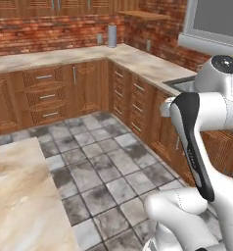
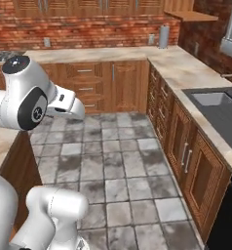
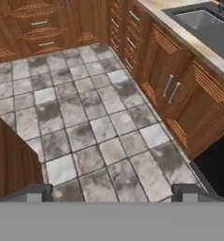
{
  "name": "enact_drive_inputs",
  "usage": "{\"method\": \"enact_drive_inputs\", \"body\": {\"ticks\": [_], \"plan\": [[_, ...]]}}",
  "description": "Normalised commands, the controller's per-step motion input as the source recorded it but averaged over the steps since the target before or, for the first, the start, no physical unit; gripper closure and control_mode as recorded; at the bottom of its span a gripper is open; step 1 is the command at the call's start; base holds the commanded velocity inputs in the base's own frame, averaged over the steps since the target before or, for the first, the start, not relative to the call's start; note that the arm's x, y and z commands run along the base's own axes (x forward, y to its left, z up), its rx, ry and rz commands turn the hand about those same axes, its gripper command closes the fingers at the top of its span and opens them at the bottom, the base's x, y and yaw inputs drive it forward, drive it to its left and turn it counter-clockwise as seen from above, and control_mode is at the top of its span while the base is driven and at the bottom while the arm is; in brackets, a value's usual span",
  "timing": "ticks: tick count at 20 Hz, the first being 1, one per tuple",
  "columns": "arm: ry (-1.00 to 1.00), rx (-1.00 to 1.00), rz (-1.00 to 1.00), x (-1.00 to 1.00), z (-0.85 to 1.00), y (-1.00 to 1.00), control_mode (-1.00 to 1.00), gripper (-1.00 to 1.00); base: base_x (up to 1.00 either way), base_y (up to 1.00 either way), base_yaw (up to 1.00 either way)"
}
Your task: Move the jug and jam from the second highest shelf to the top shelf to make space. Then, place the pitcher from the counter on the cleared second highest shelf.
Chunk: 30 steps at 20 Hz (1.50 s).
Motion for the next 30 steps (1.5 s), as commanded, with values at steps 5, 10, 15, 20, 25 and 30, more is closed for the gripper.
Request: {"method": "enact_drive_inputs", "body": {"ticks": [5, 10, 15, 20, 25, 30], "plan": [[0.0, 0.0, 0.0, 0.0, 0.0, 0.0, 1.0, -1.0, 1.0, 0.0, 0.53], [0.0, 0.0, 0.0, 0.0, 0.0, 0.0, 1.0, -1.0, 1.0, 0.0, 0.52], [0.0, 0.0, 0.0, 0.0, 0.0, 0.0, 1.0, -1.0, 1.0, -0.09, 0.57], [0.0, 0.0, 0.0, 0.0, 0.0, 0.0, 1.0, -1.0, 1.0, -0.14, 0.59], [0.0, 0.0, 0.0, 0.0, 0.0, 0.0, 1.0, -1.0, 1.0, -0.19, 0.59], [0.0, 0.0, 0.0, 0.0, 0.0, 0.0, 1.0, -1.0, 0.97, -0.55, 0.46]]}}
